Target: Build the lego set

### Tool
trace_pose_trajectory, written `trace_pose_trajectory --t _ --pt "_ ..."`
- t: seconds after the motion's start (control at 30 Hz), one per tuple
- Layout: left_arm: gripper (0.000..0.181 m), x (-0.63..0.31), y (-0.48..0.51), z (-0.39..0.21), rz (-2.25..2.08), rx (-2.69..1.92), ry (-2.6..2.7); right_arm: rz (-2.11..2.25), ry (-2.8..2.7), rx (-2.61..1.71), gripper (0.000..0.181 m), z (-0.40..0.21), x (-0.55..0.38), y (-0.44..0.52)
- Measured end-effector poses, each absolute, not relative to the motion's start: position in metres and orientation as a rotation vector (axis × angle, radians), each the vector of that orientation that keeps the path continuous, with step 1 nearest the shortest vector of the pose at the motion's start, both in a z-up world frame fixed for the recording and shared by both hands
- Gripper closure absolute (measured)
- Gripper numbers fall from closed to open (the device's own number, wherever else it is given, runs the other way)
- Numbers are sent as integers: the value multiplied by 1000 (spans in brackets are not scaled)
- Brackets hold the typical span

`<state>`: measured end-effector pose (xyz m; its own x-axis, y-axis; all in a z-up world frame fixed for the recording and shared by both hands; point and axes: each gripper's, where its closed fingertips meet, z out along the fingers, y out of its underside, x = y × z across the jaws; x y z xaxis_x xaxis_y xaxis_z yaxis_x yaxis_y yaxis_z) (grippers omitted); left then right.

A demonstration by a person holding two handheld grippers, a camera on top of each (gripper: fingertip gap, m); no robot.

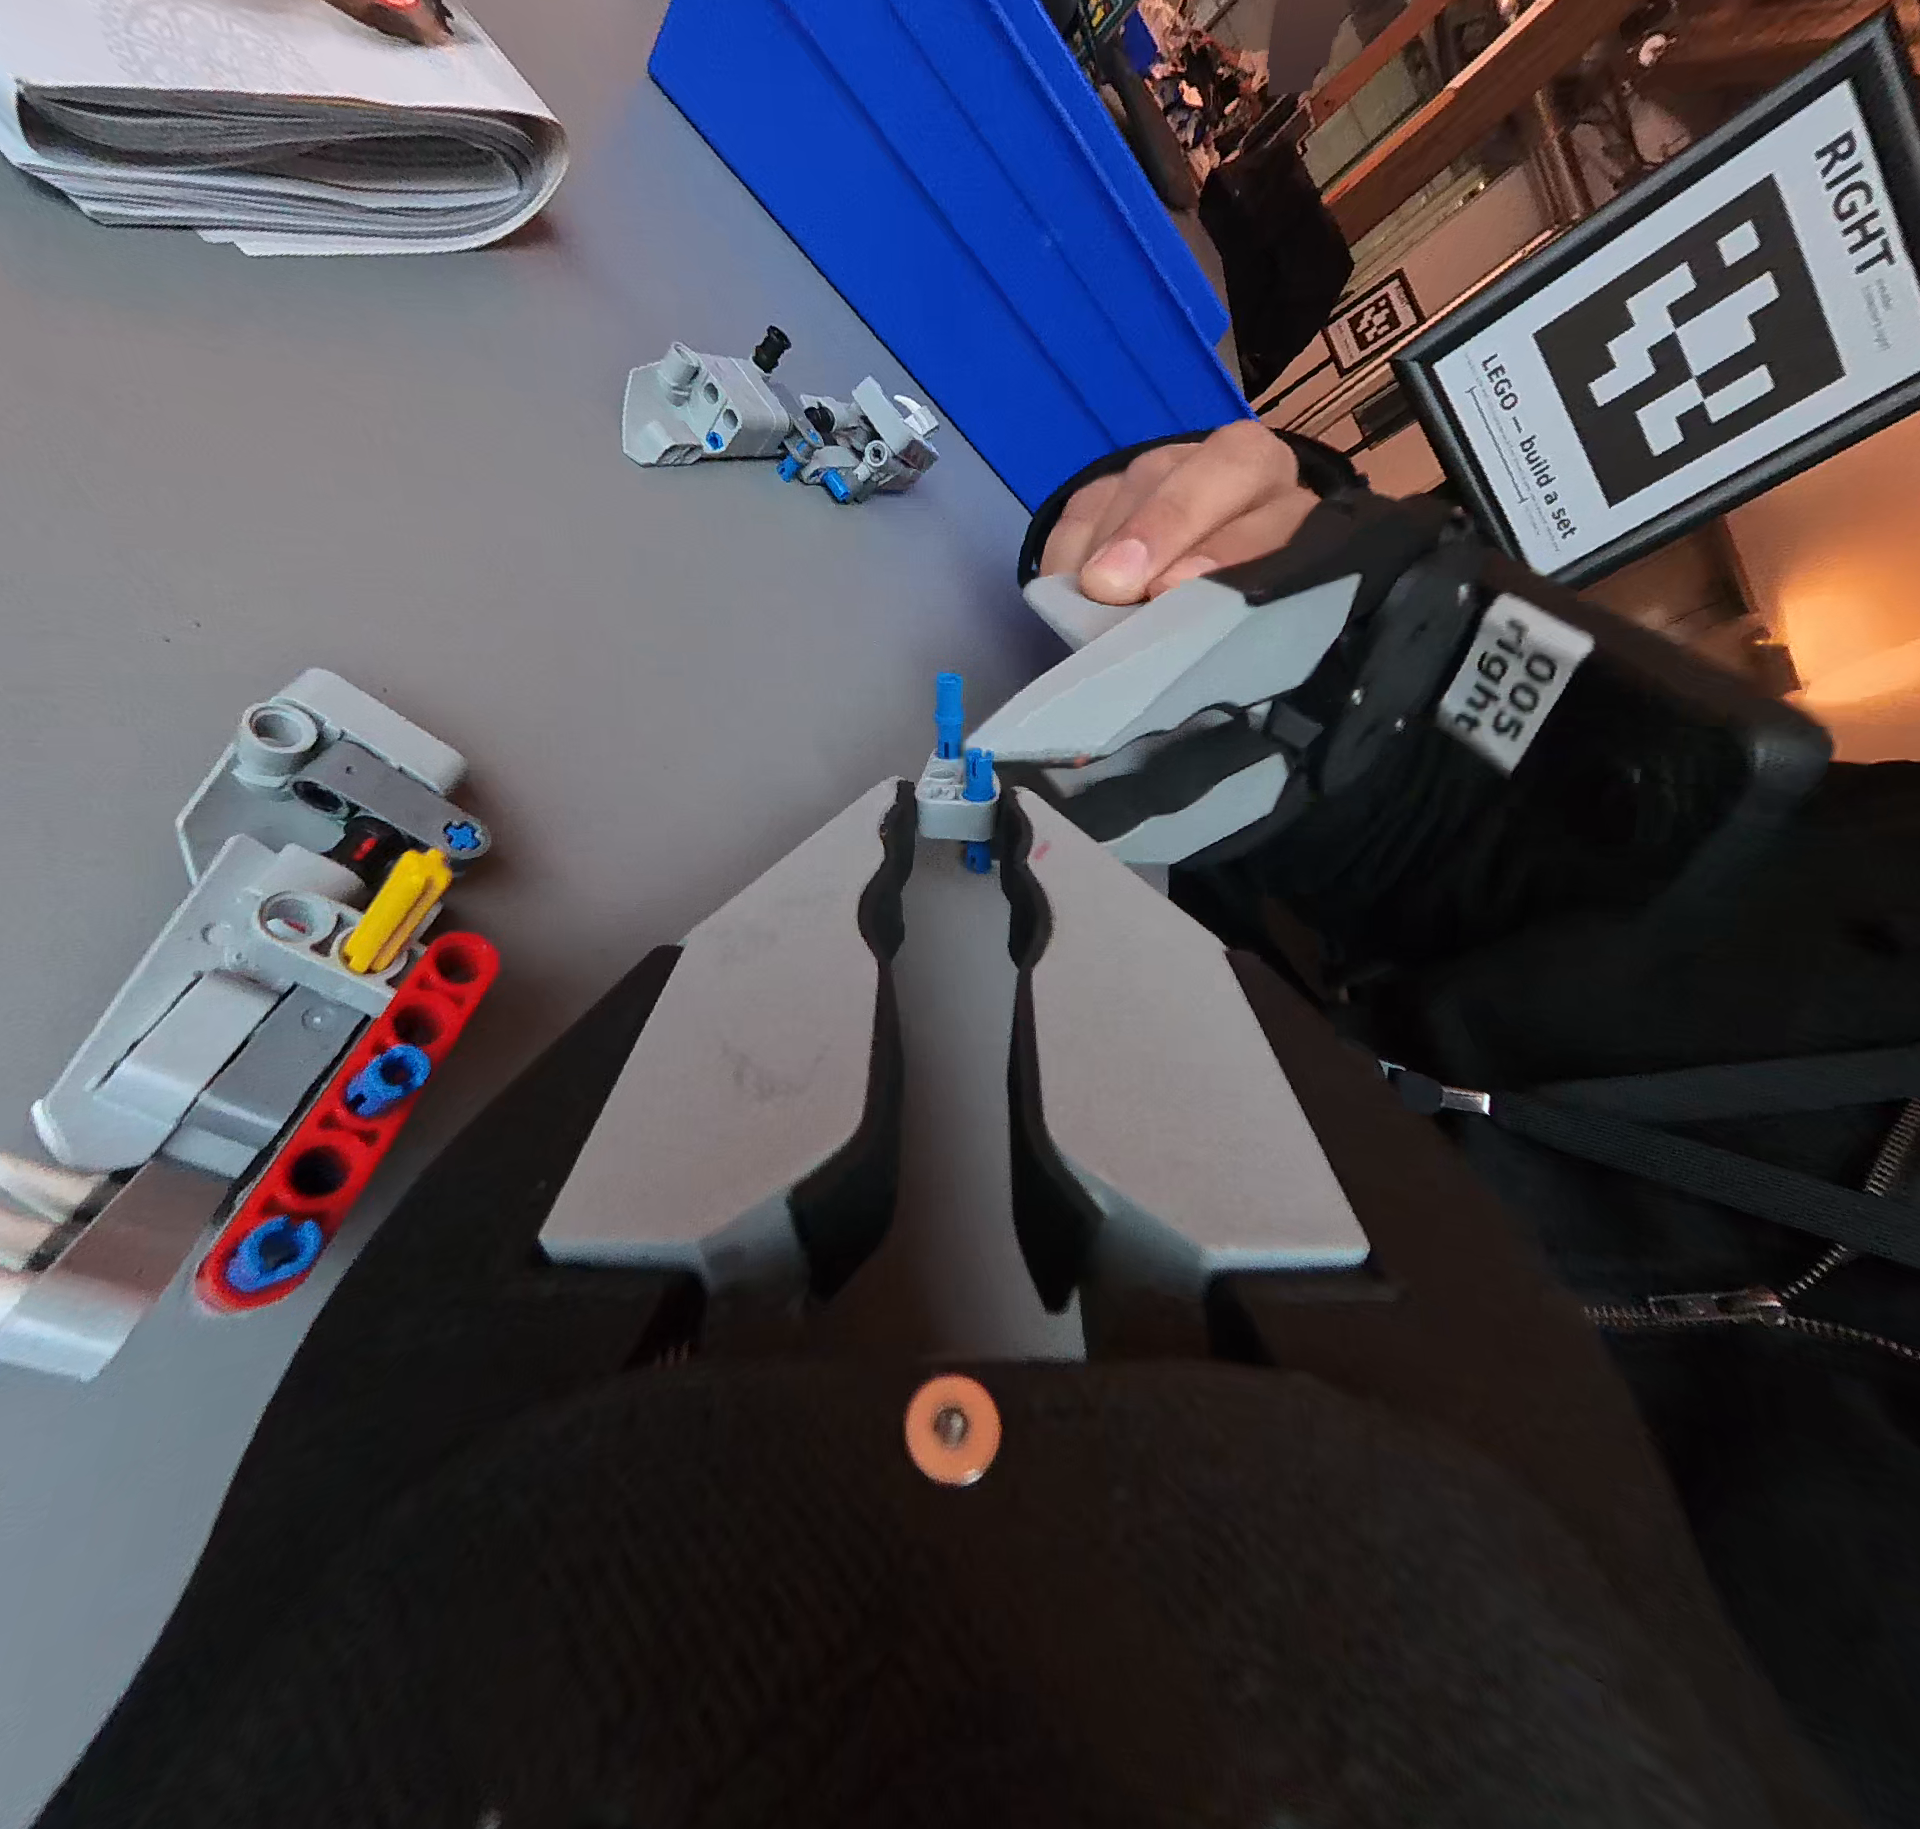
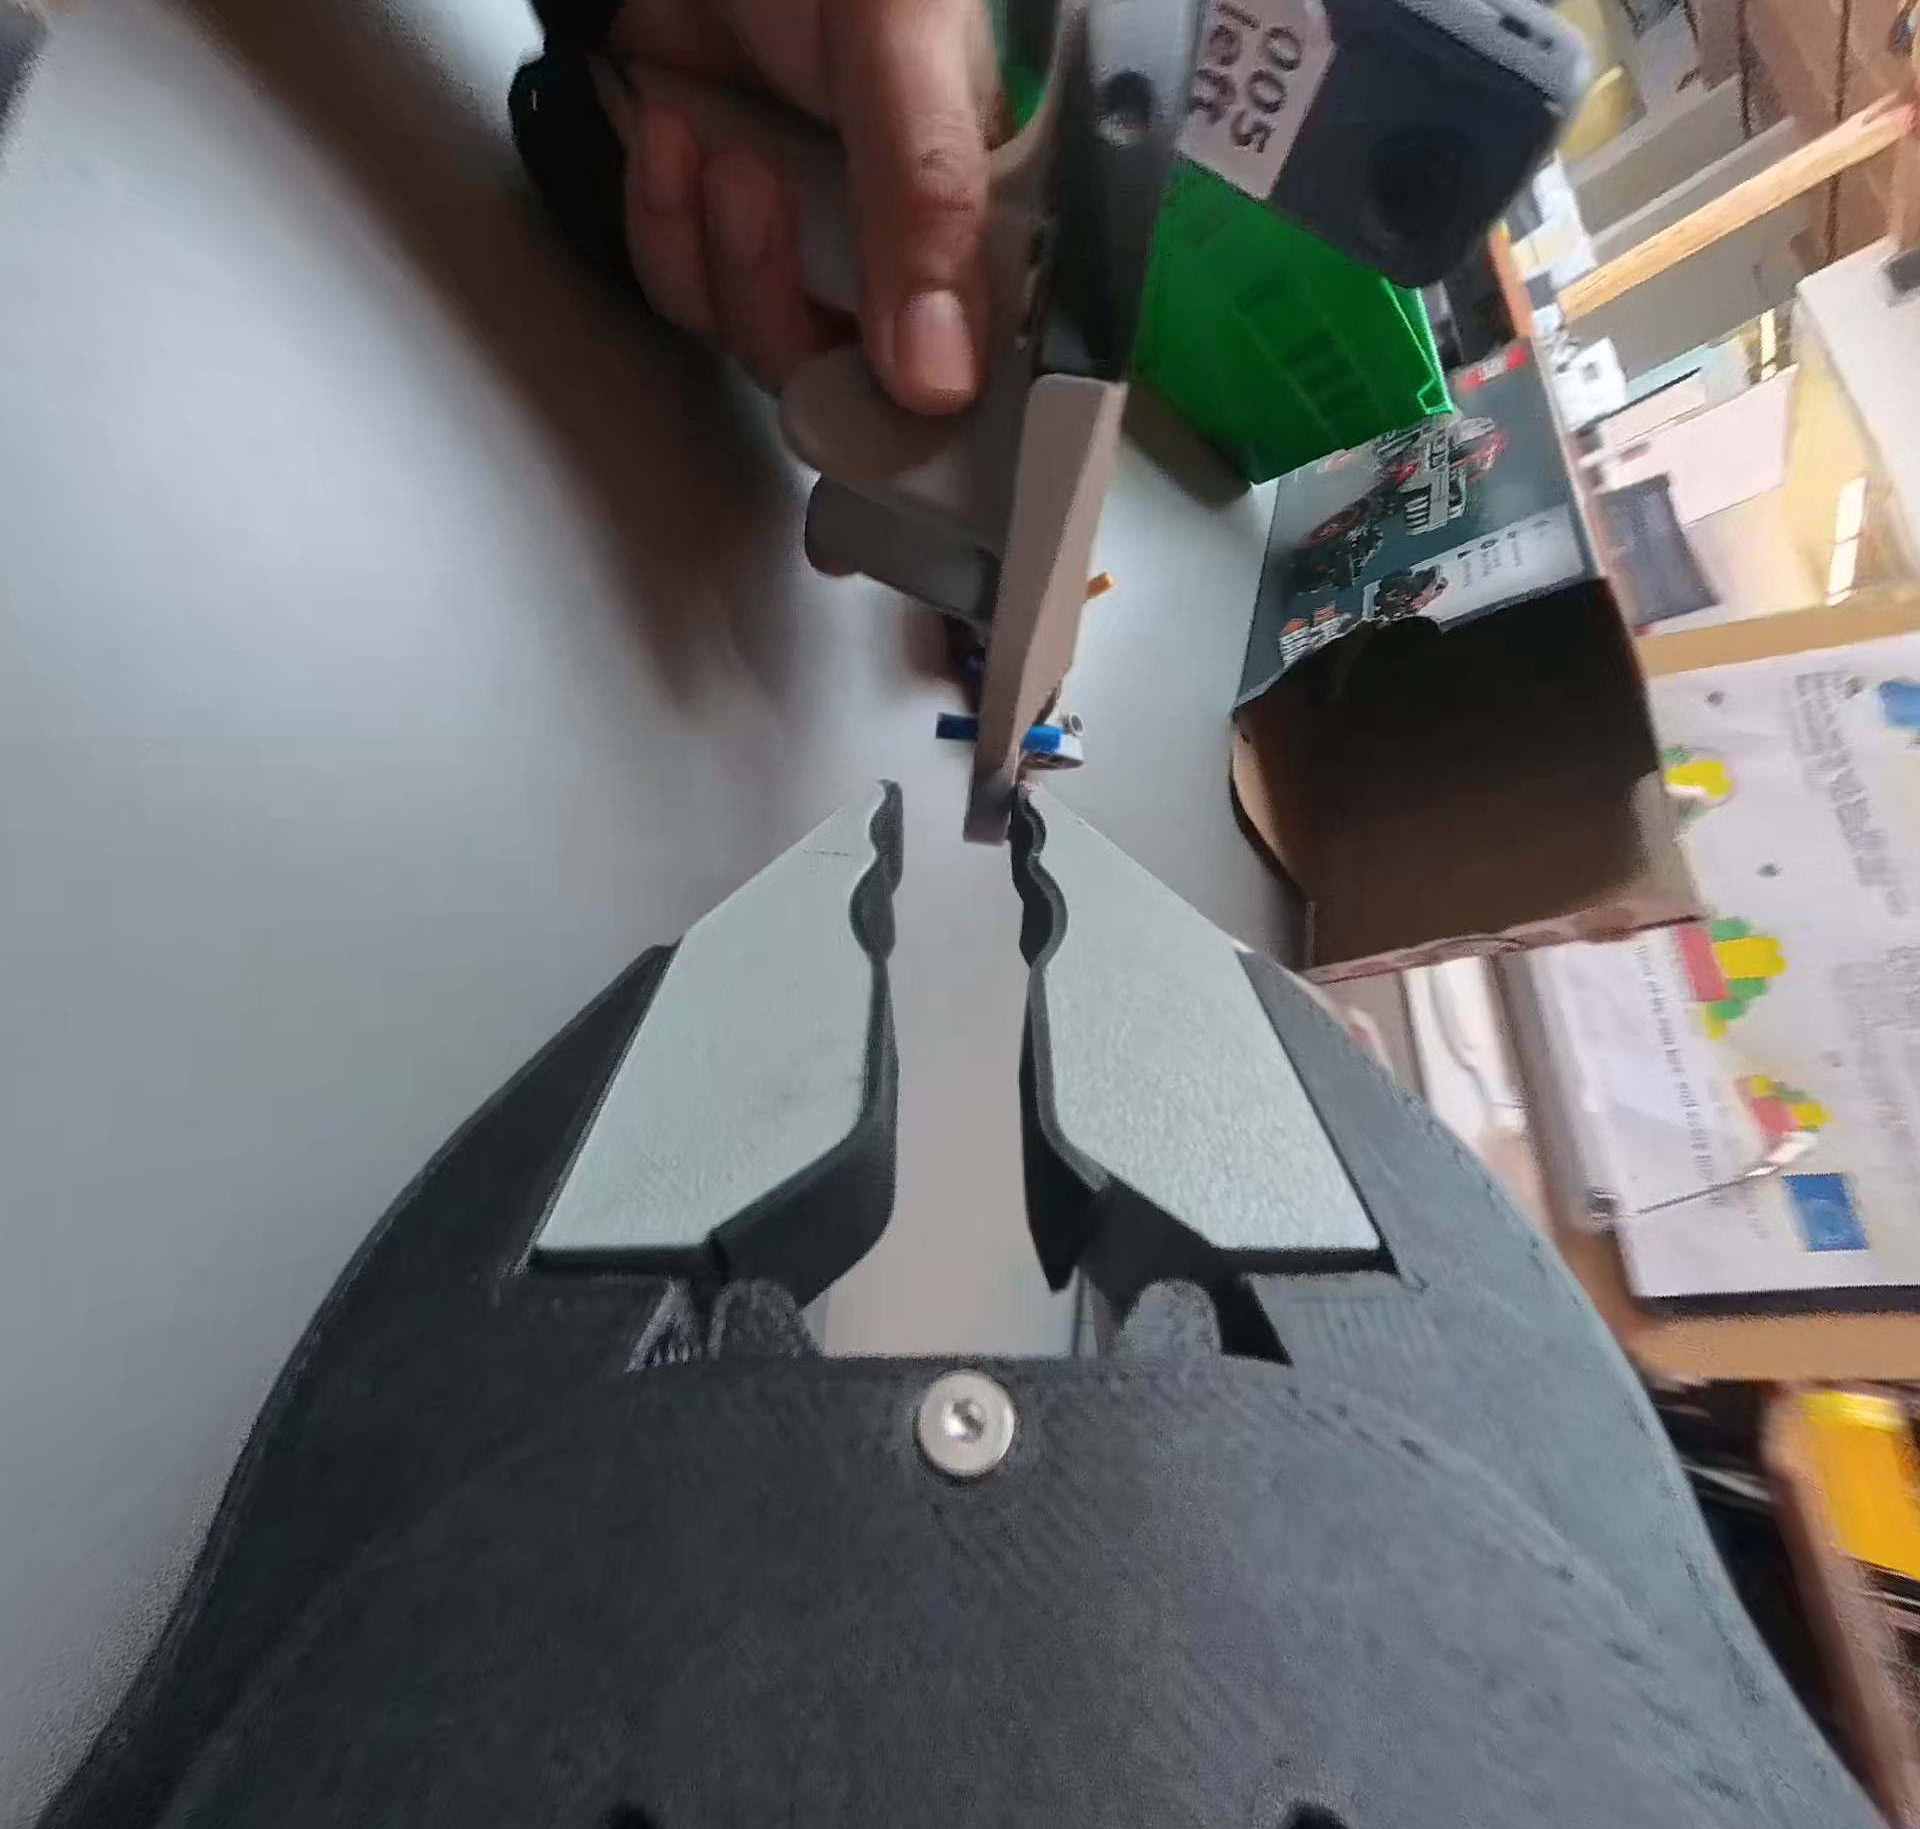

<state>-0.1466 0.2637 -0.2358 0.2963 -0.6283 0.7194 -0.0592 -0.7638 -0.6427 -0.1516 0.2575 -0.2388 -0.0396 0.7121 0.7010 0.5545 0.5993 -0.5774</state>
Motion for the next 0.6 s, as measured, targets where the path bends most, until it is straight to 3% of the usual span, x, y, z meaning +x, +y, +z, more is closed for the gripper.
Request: trace_pose_trajectory --t 0.17,0.33,0.6 --pt "167 -148 259 -227 -1510 -1991 679 509 -1489 -1278 163 -209 -142 271" --pt "167 -148 255 -220 -1480 -1923 760 924 -1469 -1514 165 -224 -146 263" --pt "167 -146 253 -214 -1502 -1867 767 1157 -1399 -1524 159 -213 -153 252"
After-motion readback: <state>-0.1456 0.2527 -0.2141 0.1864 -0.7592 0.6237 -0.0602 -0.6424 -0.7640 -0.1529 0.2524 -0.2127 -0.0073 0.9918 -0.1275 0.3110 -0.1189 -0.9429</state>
